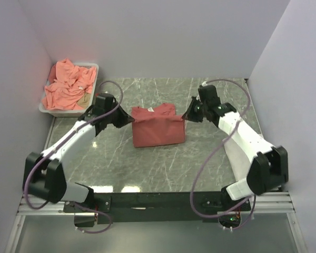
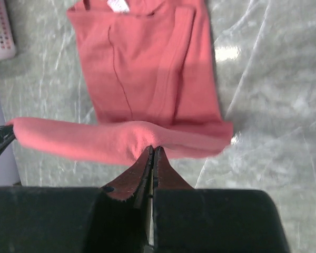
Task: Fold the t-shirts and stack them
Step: Fold the tshirt
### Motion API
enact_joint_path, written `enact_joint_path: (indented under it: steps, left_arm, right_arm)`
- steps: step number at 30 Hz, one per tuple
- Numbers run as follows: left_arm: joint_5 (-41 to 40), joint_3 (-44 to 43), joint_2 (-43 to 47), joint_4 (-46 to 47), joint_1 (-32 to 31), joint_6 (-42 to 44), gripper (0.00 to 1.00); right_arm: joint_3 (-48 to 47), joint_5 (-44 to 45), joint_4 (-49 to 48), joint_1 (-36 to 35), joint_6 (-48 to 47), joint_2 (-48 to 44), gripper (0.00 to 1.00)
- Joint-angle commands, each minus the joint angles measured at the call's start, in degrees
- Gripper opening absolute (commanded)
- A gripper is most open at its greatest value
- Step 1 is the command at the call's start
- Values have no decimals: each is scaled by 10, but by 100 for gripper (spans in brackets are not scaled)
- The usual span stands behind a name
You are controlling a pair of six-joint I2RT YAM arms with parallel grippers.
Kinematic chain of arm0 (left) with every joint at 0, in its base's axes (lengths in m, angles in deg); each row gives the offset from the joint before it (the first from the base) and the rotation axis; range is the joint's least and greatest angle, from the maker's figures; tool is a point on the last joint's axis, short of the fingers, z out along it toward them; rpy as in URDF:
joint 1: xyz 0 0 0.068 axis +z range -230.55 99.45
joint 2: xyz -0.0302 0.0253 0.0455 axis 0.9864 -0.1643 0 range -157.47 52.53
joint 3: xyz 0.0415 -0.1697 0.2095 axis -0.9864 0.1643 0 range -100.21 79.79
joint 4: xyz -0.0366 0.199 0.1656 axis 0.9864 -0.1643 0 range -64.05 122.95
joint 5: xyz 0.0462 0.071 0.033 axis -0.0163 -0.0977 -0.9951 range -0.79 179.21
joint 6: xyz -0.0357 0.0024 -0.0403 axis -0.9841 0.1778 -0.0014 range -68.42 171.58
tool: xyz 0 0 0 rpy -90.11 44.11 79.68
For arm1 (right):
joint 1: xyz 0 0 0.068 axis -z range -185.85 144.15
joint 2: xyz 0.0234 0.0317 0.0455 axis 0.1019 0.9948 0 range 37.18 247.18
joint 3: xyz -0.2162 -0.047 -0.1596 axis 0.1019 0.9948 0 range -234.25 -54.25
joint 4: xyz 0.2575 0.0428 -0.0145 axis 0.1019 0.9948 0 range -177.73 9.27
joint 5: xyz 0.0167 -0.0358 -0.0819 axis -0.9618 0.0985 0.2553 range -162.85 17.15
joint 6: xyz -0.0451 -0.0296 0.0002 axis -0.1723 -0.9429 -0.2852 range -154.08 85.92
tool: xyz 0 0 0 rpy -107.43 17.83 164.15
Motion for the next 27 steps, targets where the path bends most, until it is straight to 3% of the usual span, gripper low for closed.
enact_joint_path:
  steps: [1, 11, 18, 20, 21, 22, 23, 24, 26, 27]
  left_arm:
    - [65, -50, -66, 46, 46, 29, 0]
    - [134, -210, -268, 71, 112, 37, 0]
    - [161, -319, -388, 68, 129, 50, 0]
    - [170, -339, -421, 69, 135, 50, 0]
    - [181, -340, -431, 91, 140, 47, 0]
    - [184, -341, -435, 100, 143, 46, 2]
    - [184, -348, -439, 104, 147, 46, 7]
    - [193, -349, -441, 125, 157, 48, 22]
    - [206, -348, -438, 155, 168, 49, 39]
    - [214, -353, -439, 157, 173, 50, 62]
  right_arm:
    - [-81, -27, -18, 20, -19, 64, 0]
    - [-304, -67, 8, 58, -37, 322, 0]
    - [-429, -92, 8, 77, -37, 444, 1]
    - [-452, -96, 2, 81, -40, 469, 10]
    - [-458, -97, -5, 82, -42, 476, 23]
    - [-466, -99, -7, 85, -44, 489, 29]
    - [-483, -101, -8, 87, -47, 495, 35]
    - [-493, -97, -3, 89, -50, 499, 44]
    - [-513, -88, 1, 93, -59, 503, 54]
    - [-520, -79, 12, 95, -61, 504, 57]
